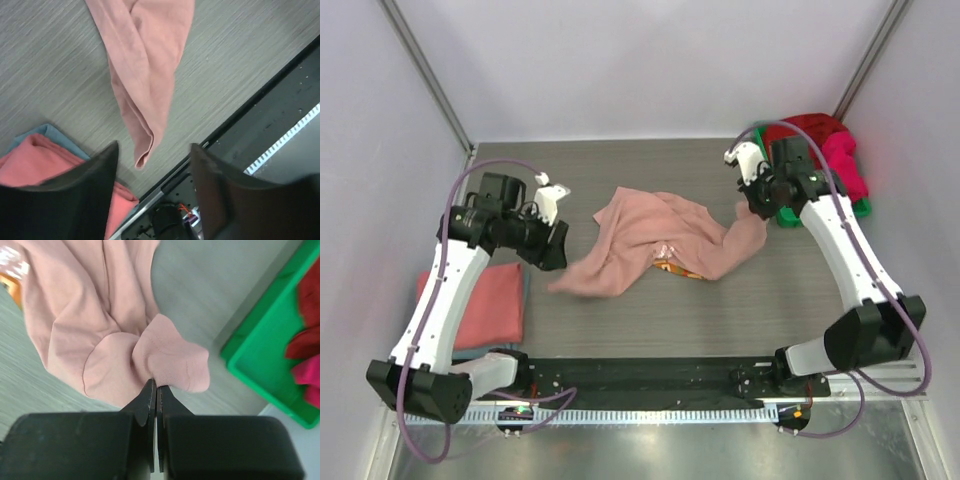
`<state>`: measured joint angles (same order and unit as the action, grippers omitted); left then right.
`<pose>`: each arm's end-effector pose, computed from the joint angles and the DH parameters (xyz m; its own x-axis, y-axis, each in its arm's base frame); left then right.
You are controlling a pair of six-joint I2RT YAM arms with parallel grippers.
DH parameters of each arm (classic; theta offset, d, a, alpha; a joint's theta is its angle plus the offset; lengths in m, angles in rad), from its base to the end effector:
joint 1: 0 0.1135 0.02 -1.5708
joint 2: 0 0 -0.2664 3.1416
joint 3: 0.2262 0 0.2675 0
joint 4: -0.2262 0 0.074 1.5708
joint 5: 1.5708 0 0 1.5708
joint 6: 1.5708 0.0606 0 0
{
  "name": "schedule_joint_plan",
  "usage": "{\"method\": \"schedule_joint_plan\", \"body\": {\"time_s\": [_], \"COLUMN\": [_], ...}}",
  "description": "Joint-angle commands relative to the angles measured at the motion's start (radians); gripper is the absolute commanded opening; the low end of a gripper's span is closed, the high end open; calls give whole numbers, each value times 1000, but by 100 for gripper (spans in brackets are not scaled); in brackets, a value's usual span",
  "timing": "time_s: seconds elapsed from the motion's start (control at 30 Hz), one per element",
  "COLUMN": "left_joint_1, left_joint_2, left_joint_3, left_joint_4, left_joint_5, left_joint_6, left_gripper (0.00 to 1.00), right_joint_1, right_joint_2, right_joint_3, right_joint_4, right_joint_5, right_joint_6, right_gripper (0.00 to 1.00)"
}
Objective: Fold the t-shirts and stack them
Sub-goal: Flatten the tshirt out
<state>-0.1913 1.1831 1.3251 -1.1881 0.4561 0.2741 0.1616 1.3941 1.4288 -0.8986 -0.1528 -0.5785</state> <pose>0.2239 -0.0705 0.3453 -0.7131 0.3856 -0.5854 0.6029 0.7636 -0.2314 0.3129 0.0604 0.3429 -0.4881 -0.6271 -0.6071 -0.6252 0.7365 -0.2582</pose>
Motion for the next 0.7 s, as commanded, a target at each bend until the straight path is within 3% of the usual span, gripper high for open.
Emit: {"method": "schedule_joint_plan", "body": {"time_s": [0.0, 0.03, 0.1, 0.13, 0.2, 0.23, 0.4, 0.67], "left_joint_1": [-14, -14, -16, -16, -16, -16, -14, 10], "left_joint_2": [4, 36, 145, 288, 436, 581, 897, 1136], "left_joint_3": [8, 26, 147, 210, 437, 506, 837, 972], "left_joint_4": [123, 157, 195, 180, 86, 59, -17, 104], "left_joint_5": [4, -6, -23, -19, 30, 39, 114, 164], "left_joint_6": [19, 19, 16, 13, -4, -18, -79, -170], "left_gripper": [64, 72, 74, 74, 67, 65, 62, 54], "right_joint_1": [-2, -1, 0, 0, 0, 0, -1, 0], "right_joint_2": [60, 86, 108, 118, 131, 132, 144, 177], "right_joint_3": [-4, 4, 30, 39, 51, 55, 44, 50], "right_joint_4": [0, 0, -2, -3, -3, -5, 4, 13], "right_joint_5": [65, 67, 71, 71, 75, 68, 38, 30], "right_joint_6": [-17, -11, 23, 28, 34, 35, 52, 60], "right_gripper": [1, 1, 1, 1, 1, 1, 1, 1]}}
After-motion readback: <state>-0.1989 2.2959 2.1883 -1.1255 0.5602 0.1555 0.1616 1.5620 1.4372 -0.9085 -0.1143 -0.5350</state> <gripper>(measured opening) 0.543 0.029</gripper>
